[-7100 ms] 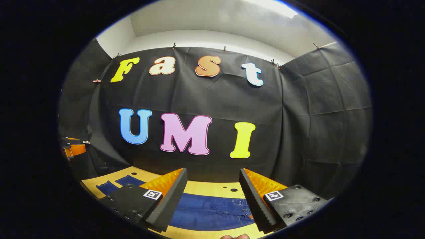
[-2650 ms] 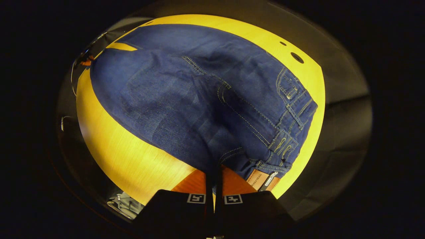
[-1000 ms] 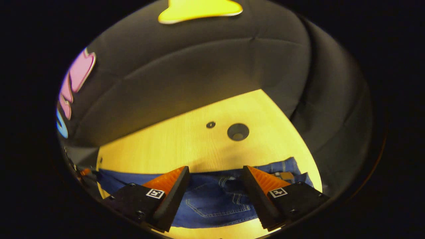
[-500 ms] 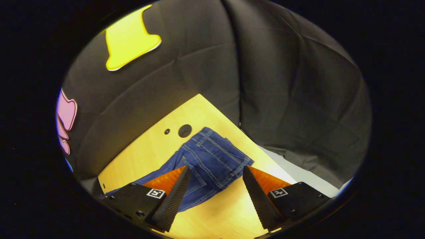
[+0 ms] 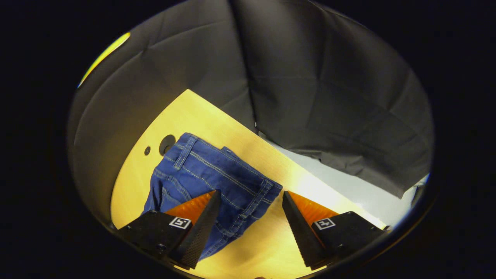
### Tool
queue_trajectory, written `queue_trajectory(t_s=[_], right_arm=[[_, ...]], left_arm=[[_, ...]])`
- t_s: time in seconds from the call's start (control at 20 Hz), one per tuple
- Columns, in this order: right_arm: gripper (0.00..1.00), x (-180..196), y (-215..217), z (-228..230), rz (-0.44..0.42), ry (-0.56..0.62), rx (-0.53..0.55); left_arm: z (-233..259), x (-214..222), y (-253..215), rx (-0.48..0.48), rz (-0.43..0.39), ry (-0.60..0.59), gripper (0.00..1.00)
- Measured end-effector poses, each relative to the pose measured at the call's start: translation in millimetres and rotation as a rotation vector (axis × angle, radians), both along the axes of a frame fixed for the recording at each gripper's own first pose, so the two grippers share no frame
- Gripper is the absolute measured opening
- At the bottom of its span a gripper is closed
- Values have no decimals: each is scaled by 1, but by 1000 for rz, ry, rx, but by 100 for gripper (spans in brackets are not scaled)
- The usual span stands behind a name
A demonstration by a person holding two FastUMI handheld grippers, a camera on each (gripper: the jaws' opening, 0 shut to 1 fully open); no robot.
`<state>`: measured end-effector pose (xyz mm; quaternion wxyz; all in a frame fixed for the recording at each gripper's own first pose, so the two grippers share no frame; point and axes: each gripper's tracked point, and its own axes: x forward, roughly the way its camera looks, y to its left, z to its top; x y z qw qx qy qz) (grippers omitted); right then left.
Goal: Grasp the waist and the cuffs of the jeans and fold them to make the two legs overlap; first hold the waist and fold one-third of the jeans toward the cuffs, then hold the cuffs and fold the remaining one-third in the same direction to finish folding.
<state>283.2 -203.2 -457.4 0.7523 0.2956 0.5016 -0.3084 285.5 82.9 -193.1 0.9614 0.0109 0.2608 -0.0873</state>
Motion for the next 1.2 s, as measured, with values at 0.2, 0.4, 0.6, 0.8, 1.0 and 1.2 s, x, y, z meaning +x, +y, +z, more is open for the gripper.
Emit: queue_trajectory(t_s=[0.2, 0.4, 0.6, 0.8, 1.0, 1.2], right_arm=[[54, 13, 2, 5, 6, -74, 15], [7, 22, 1, 21, 38, -158, -2], [7, 41, 10, 76, 101, -308, -44], [6, 50, 55, 167, 265, -454, -117], [6, 19, 115, 280, 462, -623, -134], [6, -29, 153, 323, 685, -742, -60]], left_arm=[[-16, -3, 0, -9, 34, 40, 98], [-16, -8, -4, -22, 27, 38, 98], [-10, -15, -1, -10, 13, 31, 98], [1, -23, 5, -22, 0, 13, 98], [13, -36, 15, -35, -16, -18, 98], [16, -57, 31, -41, -20, -27, 98]])
